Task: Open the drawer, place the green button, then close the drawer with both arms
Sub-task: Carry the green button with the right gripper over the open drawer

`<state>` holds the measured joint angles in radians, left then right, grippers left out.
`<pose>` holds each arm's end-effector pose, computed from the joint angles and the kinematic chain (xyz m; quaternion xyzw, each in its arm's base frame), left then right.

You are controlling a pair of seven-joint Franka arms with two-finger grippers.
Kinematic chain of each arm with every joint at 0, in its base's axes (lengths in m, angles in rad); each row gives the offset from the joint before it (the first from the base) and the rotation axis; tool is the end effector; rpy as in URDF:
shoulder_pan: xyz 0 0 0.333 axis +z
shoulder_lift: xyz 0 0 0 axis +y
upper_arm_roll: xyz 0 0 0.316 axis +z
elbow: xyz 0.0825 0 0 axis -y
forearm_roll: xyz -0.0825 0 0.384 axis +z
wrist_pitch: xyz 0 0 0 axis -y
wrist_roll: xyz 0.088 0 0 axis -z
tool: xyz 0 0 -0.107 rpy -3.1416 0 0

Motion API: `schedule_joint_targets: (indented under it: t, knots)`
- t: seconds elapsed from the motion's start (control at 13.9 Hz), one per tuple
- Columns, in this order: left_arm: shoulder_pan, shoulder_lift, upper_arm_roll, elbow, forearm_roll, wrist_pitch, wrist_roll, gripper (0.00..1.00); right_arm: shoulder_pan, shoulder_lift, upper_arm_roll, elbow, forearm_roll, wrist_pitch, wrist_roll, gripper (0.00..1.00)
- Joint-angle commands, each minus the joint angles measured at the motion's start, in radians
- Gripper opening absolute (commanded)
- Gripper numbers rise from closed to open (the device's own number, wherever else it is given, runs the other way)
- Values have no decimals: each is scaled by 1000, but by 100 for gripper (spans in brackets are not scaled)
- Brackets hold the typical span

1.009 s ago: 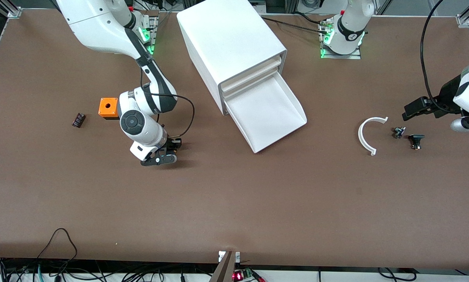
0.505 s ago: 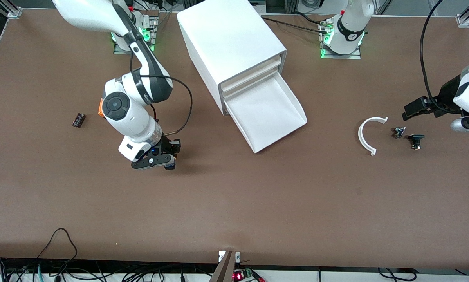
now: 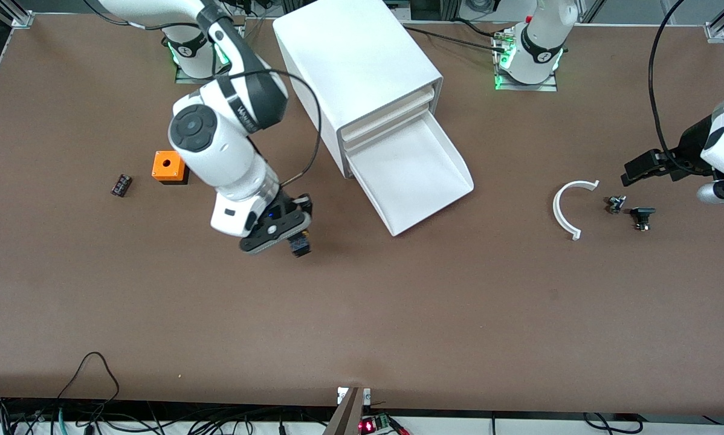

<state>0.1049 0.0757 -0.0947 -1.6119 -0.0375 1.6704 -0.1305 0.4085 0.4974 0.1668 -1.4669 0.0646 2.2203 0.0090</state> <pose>0.5832 0.0041 0.5708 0.9971 0.0724 -0.0098 0.0217 0.6156 0.3760 0.4232 -0.9581 -0.2465 -0.1059 0.1008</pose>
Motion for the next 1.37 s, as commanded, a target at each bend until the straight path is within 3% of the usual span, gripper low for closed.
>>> schedule_joint_targets:
  t: [0.0,0.43,0.72,1.01,1.3]
  knots:
    - [1,18,-3,38,33,-26,-9,100,50,62,49,118,-43,-13,-55,28]
    - [4,27,-2,41,33,-26,-11,100,133,131,109,243,-80,-17,-236,28]
    - [7,33,-5,41,34,-29,-3,100,231,142,112,247,-155,-43,-299,28]
    - [12,35,-5,41,33,-27,-6,100,262,158,125,264,-164,-177,-553,28]
    - [13,36,-5,41,33,-27,-9,100,308,207,125,267,-215,-209,-609,28]
